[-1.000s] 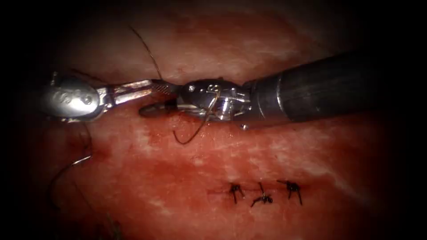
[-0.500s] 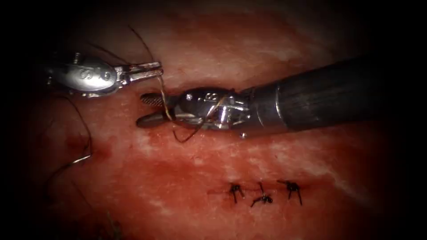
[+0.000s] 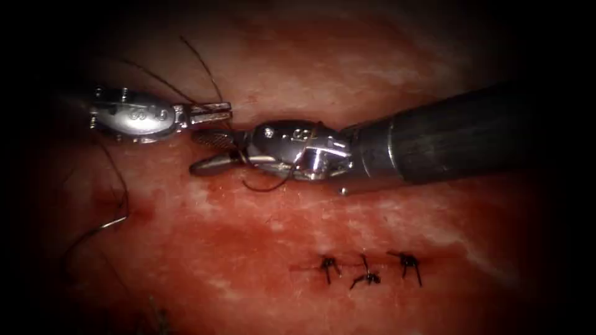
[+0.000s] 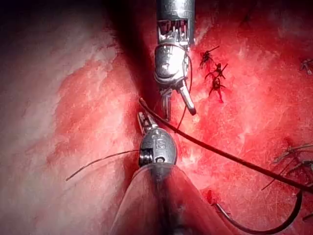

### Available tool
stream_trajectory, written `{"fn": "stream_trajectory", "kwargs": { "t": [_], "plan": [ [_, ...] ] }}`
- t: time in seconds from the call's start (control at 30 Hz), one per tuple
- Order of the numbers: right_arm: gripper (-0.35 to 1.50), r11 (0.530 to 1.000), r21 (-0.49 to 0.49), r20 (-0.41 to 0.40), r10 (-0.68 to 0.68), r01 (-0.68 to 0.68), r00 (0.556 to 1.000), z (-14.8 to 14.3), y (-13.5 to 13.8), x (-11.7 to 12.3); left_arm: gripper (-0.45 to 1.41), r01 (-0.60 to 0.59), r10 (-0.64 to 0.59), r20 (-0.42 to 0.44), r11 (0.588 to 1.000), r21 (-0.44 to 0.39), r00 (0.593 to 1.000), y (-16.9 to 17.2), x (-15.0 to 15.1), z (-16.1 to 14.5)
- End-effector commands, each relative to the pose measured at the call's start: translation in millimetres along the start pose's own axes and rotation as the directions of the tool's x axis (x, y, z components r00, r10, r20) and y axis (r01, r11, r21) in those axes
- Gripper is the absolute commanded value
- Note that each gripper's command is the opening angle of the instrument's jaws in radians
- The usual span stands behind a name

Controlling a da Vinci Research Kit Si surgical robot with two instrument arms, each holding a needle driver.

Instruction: Wound Closure

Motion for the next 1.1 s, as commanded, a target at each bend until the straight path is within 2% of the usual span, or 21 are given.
{"fn": "stream_trajectory", "kwargs": {
  "t": [0.03,0.17,0.43,0.6,0.87,0.97,1.1],
  "plan": [
    [0.41,1.0,0.003,-0.03,0.008,-0.008,1.0,0.6,-0.3,-0.7,-0.45,0.0,0.0,0.001,1.0,-0.002,1.0,0.7,-0.8,0.5],
    [0.41,0.999,0.01,-0.114,0.042,-0.041,0.993,0.8,0.1,-1.0,-0.45,0.004,-0.004,0.0,1.0,-0.007,1.0,1.1,-0.8,0.3],
    [0.41,0.994,-0.079,-0.175,0.056,-0.071,0.983,-1.4,1.9,-0.2,-0.45,0.007,-0.007,-0.005,1.0,-0.023,1.0,2.2,-1.4,-1.7],
    [0.39,0.985,-0.149,-0.199,0.059,-0.09,0.978,-2.9,3.2,0.1,-0.45,0.023,-0.023,-0.005,1.0,-0.018,1.0,4.4,-2.5,-2.9],
    [0.39,0.959,-0.26,-0.2,0.06,-0.112,0.978,-3.3,4.4,-0.2,-0.45,0.037,-0.037,-0.004,0.999,-0.015,0.999,7.0,-1.5,-3.1],
    [0.39,0.944,-0.312,-0.171,0.057,-0.109,0.984,-3.3,4.7,-0.4,-0.45,0.04,-0.04,-0.003,0.999,-0.015,0.999,7.6,-0.8,-3.3],
    [0.41,0.938,-0.331,-0.142,0.056,-0.1,0.988,-2.8,4.6,-1.2,-0.45,0.047,-0.048,-0.002,0.999,-0.017,0.999,7.7,0.1,-3.4]
  ]
}}
